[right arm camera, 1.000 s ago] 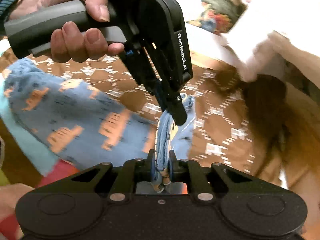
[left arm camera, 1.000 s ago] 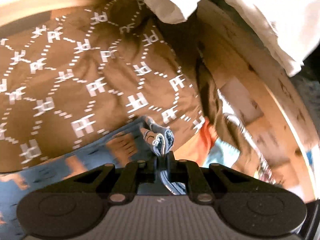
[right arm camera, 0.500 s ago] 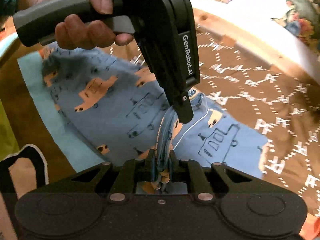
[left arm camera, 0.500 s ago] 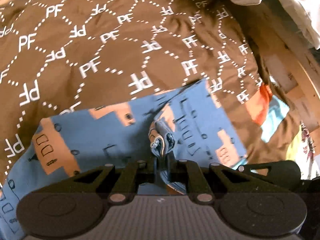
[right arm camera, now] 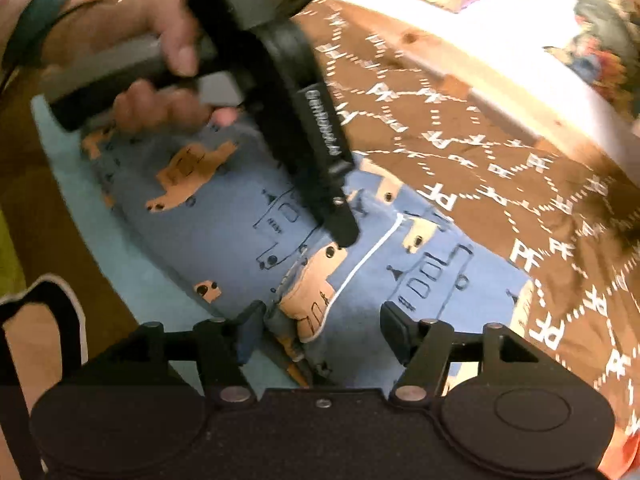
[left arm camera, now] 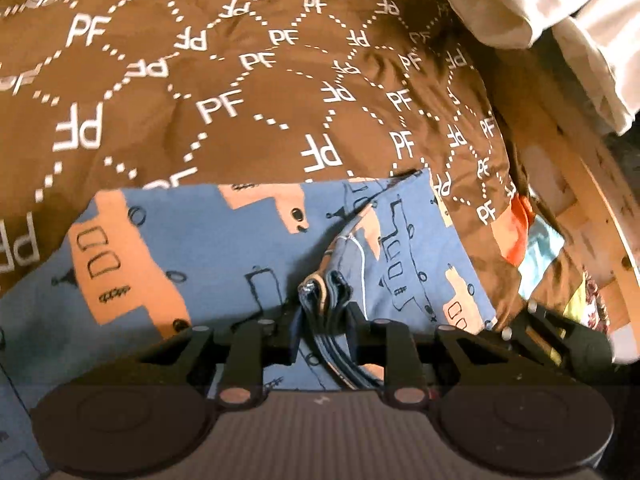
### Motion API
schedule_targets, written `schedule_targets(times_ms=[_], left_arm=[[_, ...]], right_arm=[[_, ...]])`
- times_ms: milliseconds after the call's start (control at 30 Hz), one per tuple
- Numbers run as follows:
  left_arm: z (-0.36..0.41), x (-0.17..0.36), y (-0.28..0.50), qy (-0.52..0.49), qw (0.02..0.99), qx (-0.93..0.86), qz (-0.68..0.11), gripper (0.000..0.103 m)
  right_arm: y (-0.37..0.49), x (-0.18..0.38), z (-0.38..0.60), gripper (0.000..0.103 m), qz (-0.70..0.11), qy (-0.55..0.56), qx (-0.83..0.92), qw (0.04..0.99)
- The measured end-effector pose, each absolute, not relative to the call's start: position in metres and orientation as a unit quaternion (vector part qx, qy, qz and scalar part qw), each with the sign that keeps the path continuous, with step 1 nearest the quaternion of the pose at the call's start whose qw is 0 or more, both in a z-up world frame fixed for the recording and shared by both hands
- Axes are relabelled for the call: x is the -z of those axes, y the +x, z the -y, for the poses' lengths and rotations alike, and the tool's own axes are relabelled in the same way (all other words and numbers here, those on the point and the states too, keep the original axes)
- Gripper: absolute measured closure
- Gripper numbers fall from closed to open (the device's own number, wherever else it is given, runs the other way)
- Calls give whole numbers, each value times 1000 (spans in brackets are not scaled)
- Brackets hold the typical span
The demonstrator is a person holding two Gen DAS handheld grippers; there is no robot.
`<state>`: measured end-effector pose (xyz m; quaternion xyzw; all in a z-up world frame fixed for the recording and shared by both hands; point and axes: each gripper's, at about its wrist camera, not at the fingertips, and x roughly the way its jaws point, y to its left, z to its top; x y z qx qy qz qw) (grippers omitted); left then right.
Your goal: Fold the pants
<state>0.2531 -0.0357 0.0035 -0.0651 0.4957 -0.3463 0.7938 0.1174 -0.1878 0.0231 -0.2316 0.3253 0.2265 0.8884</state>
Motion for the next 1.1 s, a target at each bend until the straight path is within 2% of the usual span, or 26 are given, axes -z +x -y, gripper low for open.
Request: schedule_targets(times_ms=[300,333,367,400,533,600,733,767,833,900,1100], left_arm=[[41,-9,249,-44,810,335,-480,76],[42,-11,247,-39,813,333,-476,70],[42,-12,245,-36,816,336,-470,60],[42,-13,245,-35,815,341,-467,57],[43,-18,247,-36,825,336,-454,56],[42,-17,249,-42,827,332,-452,58],[44,-15,252,-25,831,315,-459,79],[45,-16,253,-24,830,313,-462,80],[45,-19,255,-23,828,312,-465,83],[49,-23,254,-10,829,313,-464,86],[56,-29,254,4,827,302,-475,87]], right_arm=[[89,-5,177,32,-260,-190,-141,936],[86,-5,176,32,-254,-188,-133,939],[84,-5,174,32,-250,-189,-126,941],[83,-3,172,32,-249,-191,-122,941],[79,3,162,40,-246,-209,-119,939],[79,6,156,47,-244,-223,-118,936],[81,9,150,68,-249,-233,-115,933],[81,9,149,75,-251,-232,-118,932],[81,9,147,78,-251,-228,-118,933],[82,8,148,86,-252,-221,-119,935],[81,4,155,88,-250,-195,-120,941]])
